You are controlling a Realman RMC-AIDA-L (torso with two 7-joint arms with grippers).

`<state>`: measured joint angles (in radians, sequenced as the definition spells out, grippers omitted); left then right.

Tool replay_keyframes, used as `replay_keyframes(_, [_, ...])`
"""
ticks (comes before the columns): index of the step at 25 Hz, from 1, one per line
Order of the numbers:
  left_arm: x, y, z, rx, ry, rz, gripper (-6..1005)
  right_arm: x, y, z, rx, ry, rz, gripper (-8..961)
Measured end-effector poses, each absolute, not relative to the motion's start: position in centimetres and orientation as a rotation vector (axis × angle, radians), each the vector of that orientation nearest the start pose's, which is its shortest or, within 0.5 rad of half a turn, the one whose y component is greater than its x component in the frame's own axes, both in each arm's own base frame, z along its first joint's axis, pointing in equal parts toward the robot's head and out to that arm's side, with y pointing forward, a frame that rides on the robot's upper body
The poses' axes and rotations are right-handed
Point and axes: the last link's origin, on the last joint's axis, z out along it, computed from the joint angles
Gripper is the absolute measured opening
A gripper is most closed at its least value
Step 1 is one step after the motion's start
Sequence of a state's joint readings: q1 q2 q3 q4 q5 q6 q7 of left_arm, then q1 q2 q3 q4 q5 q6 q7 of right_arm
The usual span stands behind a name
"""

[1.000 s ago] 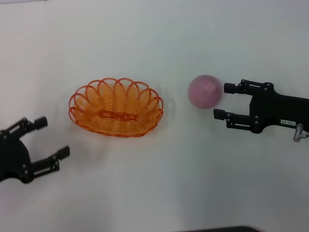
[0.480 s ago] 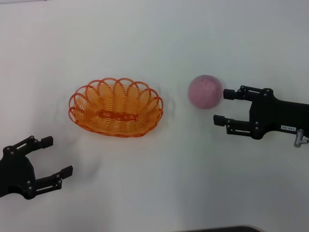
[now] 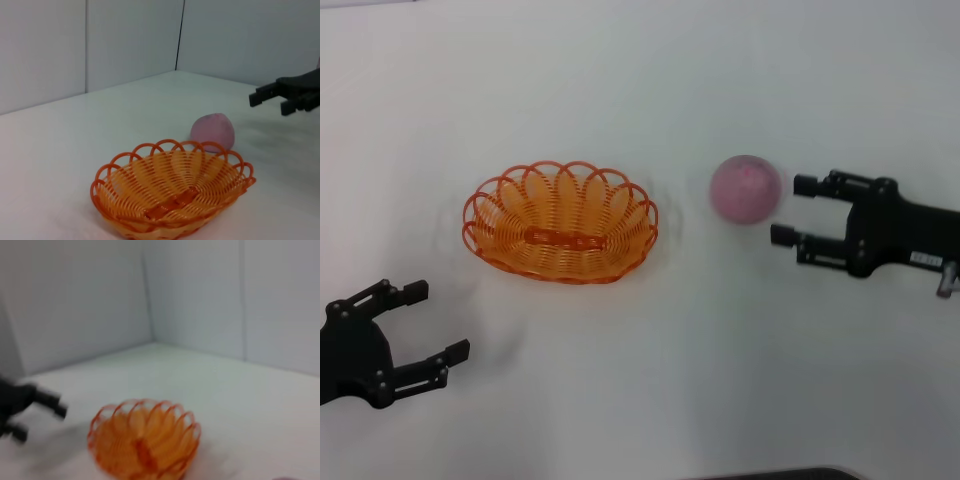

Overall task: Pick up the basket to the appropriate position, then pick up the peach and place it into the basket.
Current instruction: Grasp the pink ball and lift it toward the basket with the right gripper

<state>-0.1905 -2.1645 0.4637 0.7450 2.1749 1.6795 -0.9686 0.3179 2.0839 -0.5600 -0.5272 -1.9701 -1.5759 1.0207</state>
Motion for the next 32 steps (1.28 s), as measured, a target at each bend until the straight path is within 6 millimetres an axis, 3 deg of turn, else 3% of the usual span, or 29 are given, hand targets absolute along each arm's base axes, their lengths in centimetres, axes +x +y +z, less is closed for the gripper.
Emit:
replay_keyframes(10, [-34.8, 21.0, -0.4, -2.620, -0.529, -0.556, 878, 32.7, 27.7, 2.0, -2.416, 0.897, 0.843, 776])
replay_keyframes(14, [-34.9, 21.1, -0.4, -2.612, -0.526, -0.542, 878, 32.2, 29.1, 3.2, -2.402, 1.014, 0.820, 843])
replay_keyframes(21, [-35.0, 21.1, -0.4, -2.615, -0.530, -0.539, 878, 30.5, 32.1, 4.6, -2.498, 1.125, 0.603, 957])
replay_keyframes(32, [-34.8, 21.1, -0.6, -2.620, -0.534, -0.547, 877, 27.5, 35.8, 4.5, -2.637, 1.040, 0.144, 957])
